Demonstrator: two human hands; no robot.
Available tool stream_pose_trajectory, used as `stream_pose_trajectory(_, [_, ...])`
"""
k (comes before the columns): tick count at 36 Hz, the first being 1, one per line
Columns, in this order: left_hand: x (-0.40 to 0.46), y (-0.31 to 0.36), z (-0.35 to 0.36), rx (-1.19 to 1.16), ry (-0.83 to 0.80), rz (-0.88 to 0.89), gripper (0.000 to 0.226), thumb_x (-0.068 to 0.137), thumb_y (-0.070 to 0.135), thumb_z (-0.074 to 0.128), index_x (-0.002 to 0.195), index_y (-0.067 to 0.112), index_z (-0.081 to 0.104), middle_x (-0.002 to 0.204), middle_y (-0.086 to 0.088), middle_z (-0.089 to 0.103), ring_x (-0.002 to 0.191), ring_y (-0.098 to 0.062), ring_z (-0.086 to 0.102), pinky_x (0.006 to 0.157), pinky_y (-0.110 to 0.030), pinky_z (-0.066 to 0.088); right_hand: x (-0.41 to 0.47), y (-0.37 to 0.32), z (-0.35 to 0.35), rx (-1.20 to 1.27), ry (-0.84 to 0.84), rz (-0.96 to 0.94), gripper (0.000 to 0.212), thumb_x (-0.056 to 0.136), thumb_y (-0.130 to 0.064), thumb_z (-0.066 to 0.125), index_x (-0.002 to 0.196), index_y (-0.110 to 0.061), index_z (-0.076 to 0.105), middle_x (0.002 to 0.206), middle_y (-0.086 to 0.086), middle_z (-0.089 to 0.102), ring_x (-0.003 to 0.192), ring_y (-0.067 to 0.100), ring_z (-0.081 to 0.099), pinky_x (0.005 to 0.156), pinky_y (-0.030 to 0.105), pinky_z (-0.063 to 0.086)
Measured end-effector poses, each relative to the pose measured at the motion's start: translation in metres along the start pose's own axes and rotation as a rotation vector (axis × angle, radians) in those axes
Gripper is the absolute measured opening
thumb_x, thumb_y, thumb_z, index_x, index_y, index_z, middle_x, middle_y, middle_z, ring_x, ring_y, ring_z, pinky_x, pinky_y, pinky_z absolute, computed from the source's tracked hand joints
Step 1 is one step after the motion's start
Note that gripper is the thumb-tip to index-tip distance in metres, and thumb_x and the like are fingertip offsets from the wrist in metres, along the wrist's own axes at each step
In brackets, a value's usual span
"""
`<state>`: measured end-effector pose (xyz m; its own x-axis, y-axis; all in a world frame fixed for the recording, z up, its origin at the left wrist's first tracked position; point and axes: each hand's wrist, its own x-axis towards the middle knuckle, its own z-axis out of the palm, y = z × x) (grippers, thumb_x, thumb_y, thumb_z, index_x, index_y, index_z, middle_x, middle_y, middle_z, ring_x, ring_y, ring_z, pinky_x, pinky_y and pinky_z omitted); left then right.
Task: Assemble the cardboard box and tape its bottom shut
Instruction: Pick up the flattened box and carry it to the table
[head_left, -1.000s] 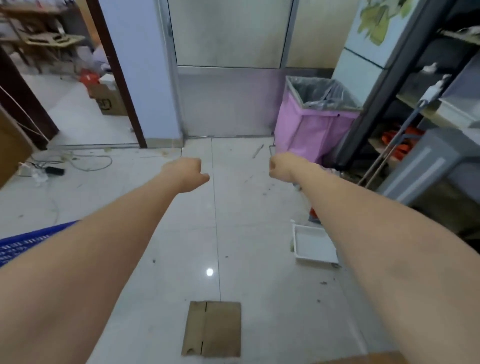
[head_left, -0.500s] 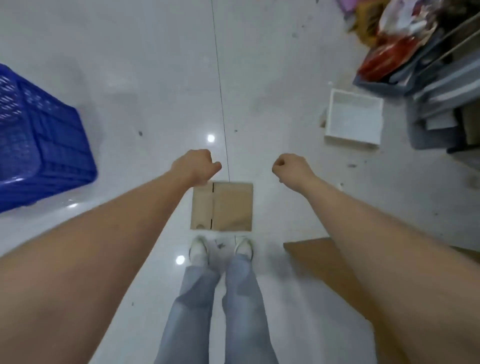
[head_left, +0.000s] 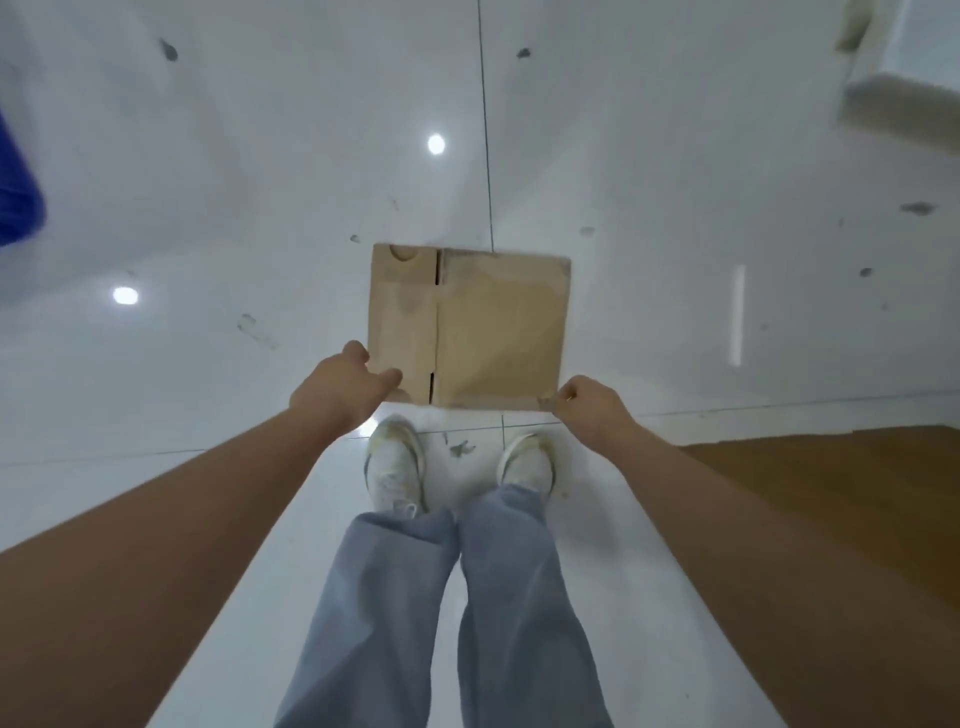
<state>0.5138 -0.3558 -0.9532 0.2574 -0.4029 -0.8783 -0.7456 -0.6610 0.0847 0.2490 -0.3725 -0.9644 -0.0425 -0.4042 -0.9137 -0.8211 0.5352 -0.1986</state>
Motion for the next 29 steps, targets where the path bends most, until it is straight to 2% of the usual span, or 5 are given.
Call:
stream_pose_trajectory(11, [0.122, -0.025, 0.052, -0.240, 0.130, -0.080, 0.063, 0.087, 0.040, 0.056, 0.135, 0.005, 0.035, 0.120, -0.014, 0.052, 0.083, -0.022, 0.046, 0.067, -0.032, 0.036, 0.140, 0.026, 0.028, 0.287, 0.267, 0.094, 0.070, 0.085, -0.020, 0.061, 0.144, -0.008, 0.026, 0.146, 0.013, 0.024, 0.132, 0.031, 0.034, 0.102, 0.035, 0.035])
stream_pose_trajectory(15, [0.149, -0.023, 0.068, -0.342, 0.180, -0.094, 0.061, 0.086, 0.037, 0.059, 0.131, 0.003, 0.035, 0.105, -0.007, 0.047, 0.072, -0.017, 0.046, 0.054, -0.027, 0.033, 0.168, 0.032, 0.033, 0.457, 0.271, 0.152, 0.071, 0.085, -0.028, 0.060, 0.144, -0.011, 0.025, 0.144, 0.010, 0.030, 0.127, 0.030, 0.040, 0.098, 0.035, 0.039])
stream_pose_trajectory(22, [0.172, -0.017, 0.084, -0.406, 0.181, -0.219, 0.080, 0.078, 0.048, 0.068, 0.136, 0.003, 0.035, 0.134, -0.015, 0.044, 0.124, -0.035, 0.041, 0.101, -0.050, 0.040, 0.188, 0.030, 0.052, 0.617, 0.238, 0.191, 0.056, 0.079, -0.033, 0.069, 0.124, -0.013, 0.042, 0.129, 0.010, 0.047, 0.114, 0.030, 0.050, 0.095, 0.043, 0.047])
stream_pose_trajectory(25, [0.166, -0.021, 0.079, -0.429, 0.152, -0.184, 0.078, 0.076, 0.050, 0.071, 0.132, 0.004, 0.043, 0.131, -0.014, 0.051, 0.119, -0.034, 0.048, 0.097, -0.043, 0.044, 0.181, 0.031, 0.045, 0.724, 0.175, 0.176, 0.054, 0.082, -0.022, 0.070, 0.128, -0.005, 0.045, 0.124, 0.011, 0.055, 0.098, 0.026, 0.056, 0.073, 0.032, 0.050])
stream_pose_trajectory(29, [0.133, -0.014, 0.052, -0.436, 0.192, -0.111, 0.066, 0.075, 0.046, 0.073, 0.122, 0.006, 0.050, 0.121, -0.010, 0.057, 0.102, -0.027, 0.054, 0.076, -0.033, 0.040, 0.144, 0.021, 0.023, 0.813, 0.119, 0.135, 0.053, 0.082, -0.015, 0.070, 0.127, 0.000, 0.048, 0.122, 0.014, 0.059, 0.087, 0.023, 0.060, 0.067, 0.031, 0.050])
